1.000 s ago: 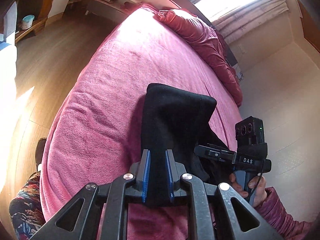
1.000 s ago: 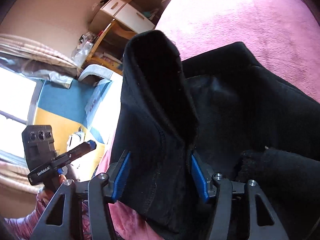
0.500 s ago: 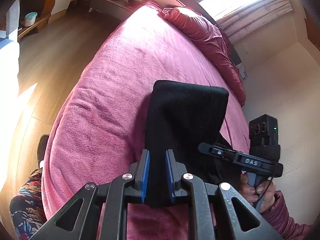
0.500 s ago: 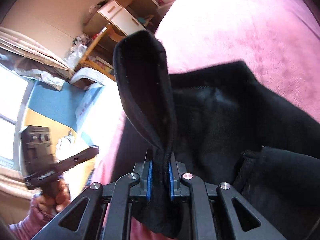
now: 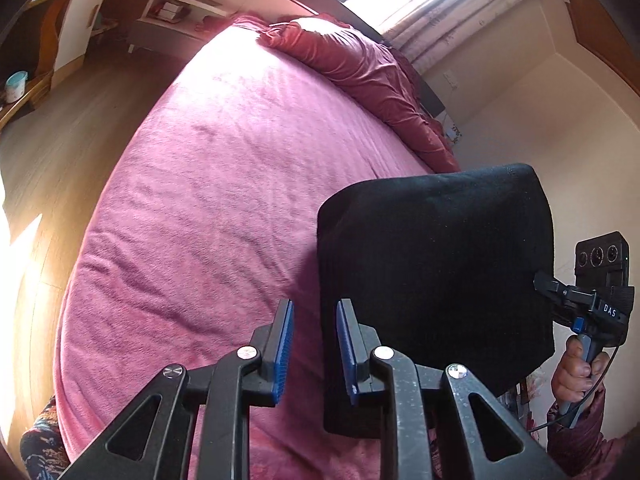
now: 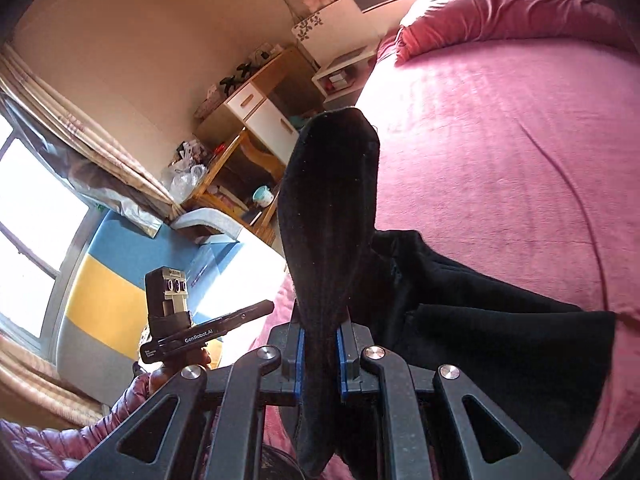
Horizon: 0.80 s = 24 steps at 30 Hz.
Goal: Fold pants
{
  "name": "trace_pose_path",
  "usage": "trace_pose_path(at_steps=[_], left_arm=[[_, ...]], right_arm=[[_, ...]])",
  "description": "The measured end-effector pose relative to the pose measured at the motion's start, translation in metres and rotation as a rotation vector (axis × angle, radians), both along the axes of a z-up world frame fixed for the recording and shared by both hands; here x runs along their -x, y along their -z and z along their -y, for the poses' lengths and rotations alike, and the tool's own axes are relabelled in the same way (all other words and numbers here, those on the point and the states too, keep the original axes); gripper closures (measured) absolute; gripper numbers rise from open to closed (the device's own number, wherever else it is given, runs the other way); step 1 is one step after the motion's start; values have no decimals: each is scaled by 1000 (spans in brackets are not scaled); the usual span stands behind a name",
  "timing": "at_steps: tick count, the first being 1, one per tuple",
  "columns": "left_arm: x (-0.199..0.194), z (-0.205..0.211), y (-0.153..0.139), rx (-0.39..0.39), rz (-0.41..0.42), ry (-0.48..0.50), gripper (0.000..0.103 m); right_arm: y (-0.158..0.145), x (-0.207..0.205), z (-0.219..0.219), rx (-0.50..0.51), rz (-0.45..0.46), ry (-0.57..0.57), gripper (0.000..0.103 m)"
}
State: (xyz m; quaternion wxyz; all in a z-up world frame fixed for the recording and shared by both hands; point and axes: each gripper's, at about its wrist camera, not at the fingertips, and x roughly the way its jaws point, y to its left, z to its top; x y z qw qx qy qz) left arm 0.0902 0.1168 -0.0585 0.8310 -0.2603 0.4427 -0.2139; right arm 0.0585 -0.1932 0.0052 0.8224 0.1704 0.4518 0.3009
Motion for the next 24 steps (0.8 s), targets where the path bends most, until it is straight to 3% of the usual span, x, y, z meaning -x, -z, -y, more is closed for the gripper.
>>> trace_pose_path(at_steps=[6,13,21,24], left_arm=[[-20,66,-8,-12,37,142,80],[-24,148,18,-73,-17,330,80],[-5,192,55,-133,-89,450,80],[-4,195,54,-155,-76,461,80]], right_arm=[[11,15,77,41,-37,150,91],[96,14,158,54,-212,320,91],[148,19,177,26,-310,397,91],[148,25,186,-34,-312,435,86]])
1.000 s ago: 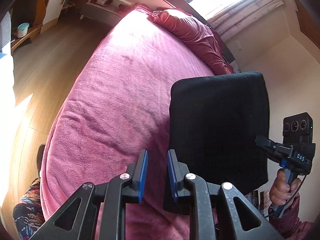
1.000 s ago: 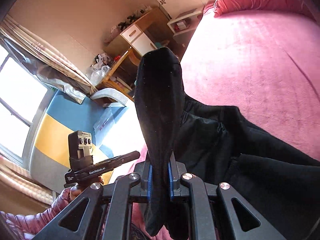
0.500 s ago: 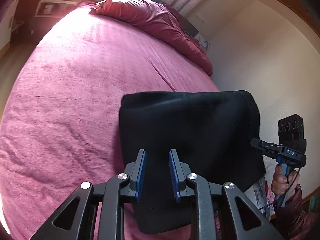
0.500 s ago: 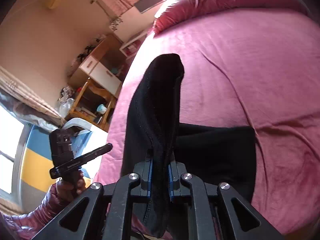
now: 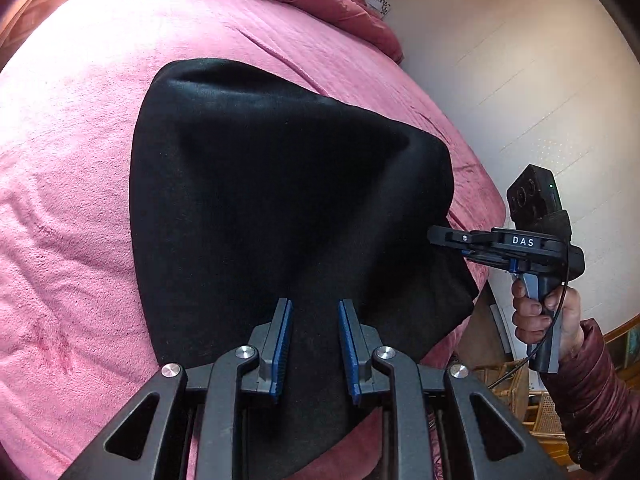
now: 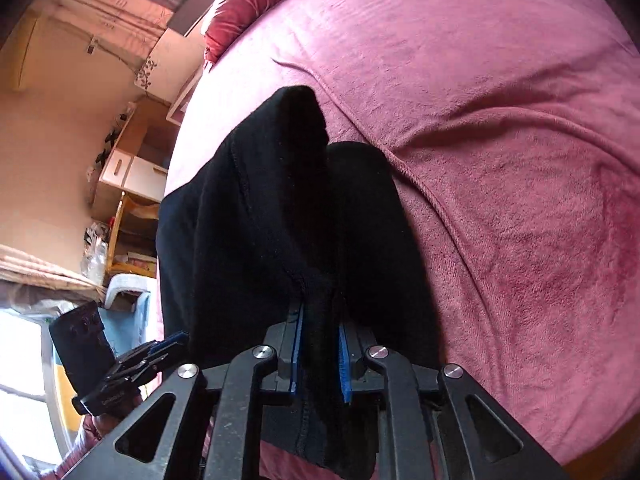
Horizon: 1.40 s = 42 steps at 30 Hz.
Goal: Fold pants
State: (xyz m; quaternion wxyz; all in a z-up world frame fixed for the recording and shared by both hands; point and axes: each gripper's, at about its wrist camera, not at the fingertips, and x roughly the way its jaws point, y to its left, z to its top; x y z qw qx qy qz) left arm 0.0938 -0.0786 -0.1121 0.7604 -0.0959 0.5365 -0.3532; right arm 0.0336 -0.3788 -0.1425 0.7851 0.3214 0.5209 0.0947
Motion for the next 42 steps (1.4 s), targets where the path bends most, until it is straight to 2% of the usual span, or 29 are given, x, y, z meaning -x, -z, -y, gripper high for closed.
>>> trace_pose_path(at_steps=[3,6,8,11,13,15,18,22,26,28,30,32,33,36,37,39,40,42], left_arm=[[2,-3,-6,16,3,4,78],[7,-11,-9,30,11,-9,77],[10,-16,-11,42,12,-24,77],[14,-32,-13,51,29,-40,77],[18,-38,-15,51,41,-48,77],[21,-43,-18,57,50,-56,77],[25,-48,-27,56,55,-60,77],[30,-55,-30,56,68,-65,77],[32,-62,-31,57,66,-75,77],[30,-65,-33,59,68,-74,77],[27,-63,-33,59,71,-73,77],[26,-61,-33,61,67,-73,77],[27,-58,-32,62,65,-73,77],[27,-58,-32,60,67,-65,77],[27,-57,-31,56,67,-62,77],[28,-55,-30,54,69,-60,77],[28,-54,-31,56,69,-61,77],[27,-54,-31,57,68,-60,77]], right_arm=[[-18,16,7,34,30,34,81],[-35,38,11,5,57,37,81],[-40,54,10,-56,62,39,81],[-36,73,1,-136,58,43,81],[-26,80,-7,-188,23,51,81],[-15,81,-12,-186,6,77,81],[5,73,-7,-240,-26,149,81],[8,66,-7,-227,-13,190,82],[-3,69,-13,-188,4,182,89],[-2,74,-15,-231,-7,178,86],[-1,79,-15,-223,-9,183,84],[6,82,-10,-246,-15,211,70],[9,81,-9,-252,-17,230,68],[20,76,-6,-269,-33,266,67],[22,74,-6,-269,-34,275,67],[19,70,-7,-231,-14,279,77],[14,70,-9,-197,-5,278,92],[6,72,-11,-152,0,265,95]])
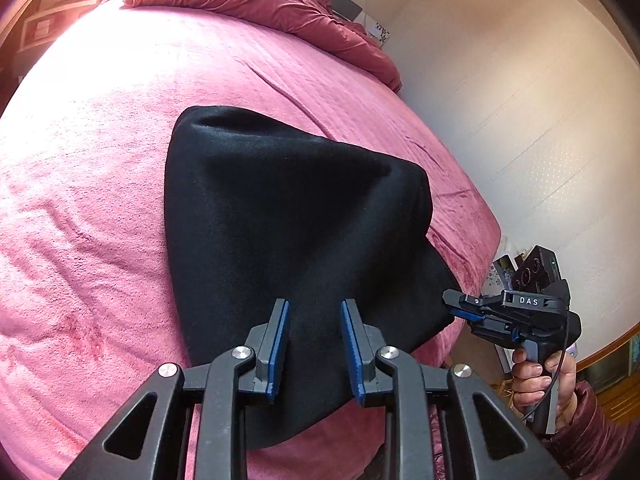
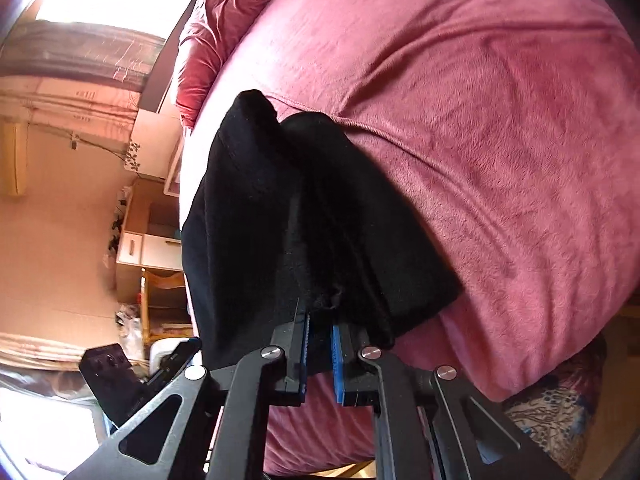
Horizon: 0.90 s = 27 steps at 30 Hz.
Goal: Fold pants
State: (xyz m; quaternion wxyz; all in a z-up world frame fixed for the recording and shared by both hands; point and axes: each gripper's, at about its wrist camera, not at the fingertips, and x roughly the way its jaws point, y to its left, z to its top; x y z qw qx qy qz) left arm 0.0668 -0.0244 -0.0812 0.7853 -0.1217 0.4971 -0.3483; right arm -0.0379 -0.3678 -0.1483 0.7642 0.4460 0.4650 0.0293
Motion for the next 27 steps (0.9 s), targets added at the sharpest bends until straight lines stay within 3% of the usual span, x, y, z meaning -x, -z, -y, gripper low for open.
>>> trace_pose_path(at_steps=[3,6,9,12,14,16,19,22,25,27], left_arm=[[1,1,1,9,1,12,77],[-4,6,11,-20,-20,15,77],[-8,13,22,-52,-49,19,77],[-8,18,18,-68,-27,21,76],[-9,17,14,-64,-13,15,75],[-12,16,11,-72,4,0,74],[-15,12,5,-92,43,-38,74],[-19,15,-3,-163,87,-90,74],[-21,18,-10,-215,121,-133,73],[-22,23,-13,-241,144,-142,72]], right_arm=[[-18,9,-5,76,22,-50,95],[-6,11,-2,136,-41,-64,96],[16,7,3,109,-81,-44,96],[15,7,4,97,-70,-61,95],[6,9,6,97,-64,-79,87],[-5,11,5,162,-73,-85,78],[-33,10,7,267,-18,-82,78],[-54,-9,-4,321,49,-111,77],[-63,-36,-24,368,94,-153,62],[-66,-57,-36,397,105,-180,61]])
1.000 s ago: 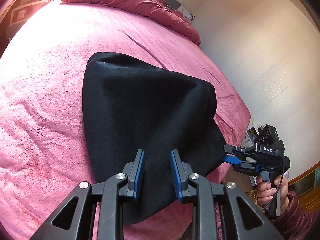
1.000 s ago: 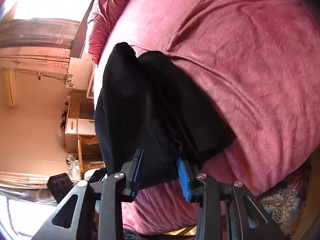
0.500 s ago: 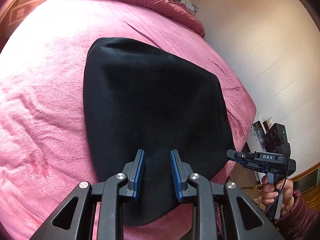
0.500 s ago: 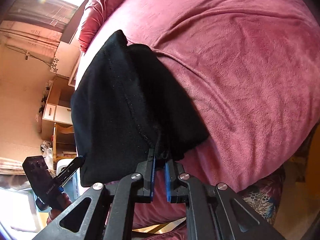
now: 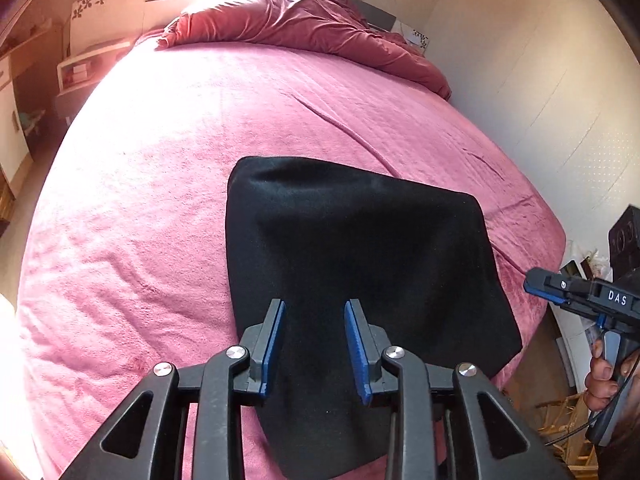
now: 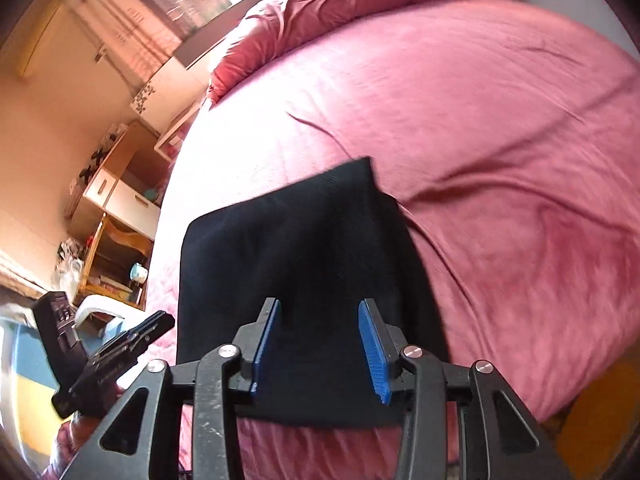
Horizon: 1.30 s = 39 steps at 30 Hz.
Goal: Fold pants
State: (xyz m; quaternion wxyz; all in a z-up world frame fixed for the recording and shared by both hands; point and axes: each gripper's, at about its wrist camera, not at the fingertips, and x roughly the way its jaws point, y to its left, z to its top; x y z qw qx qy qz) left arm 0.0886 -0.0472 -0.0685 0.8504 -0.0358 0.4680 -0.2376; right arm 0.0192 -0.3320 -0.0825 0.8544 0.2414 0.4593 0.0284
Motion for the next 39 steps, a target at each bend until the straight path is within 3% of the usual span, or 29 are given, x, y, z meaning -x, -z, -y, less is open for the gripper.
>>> trace_pose_path(at_steps=[4,9,28,31,34,39], left_arm=[[-2,5,-3,-44,32,-10,69],[-7,10,-3,-72,53,-2,69],[-37,23,23,-122,26,4,69],[-41,23,27,-114,21,1,69],[-53,20,38,-87,-36,-12,68],[-73,10,60,25,-140,-48,69]], right_arm=[[-1,-31,-24,60,-2,-28,61],[6,-56,-23,75,-16,-7,61],[35,-78,-27,176,-72,35,62],[40,-81,-26,194,-84,36,65],[46,-84,-27,231,-92,27,68],[63,-88,-28,273,-45,18,69]])
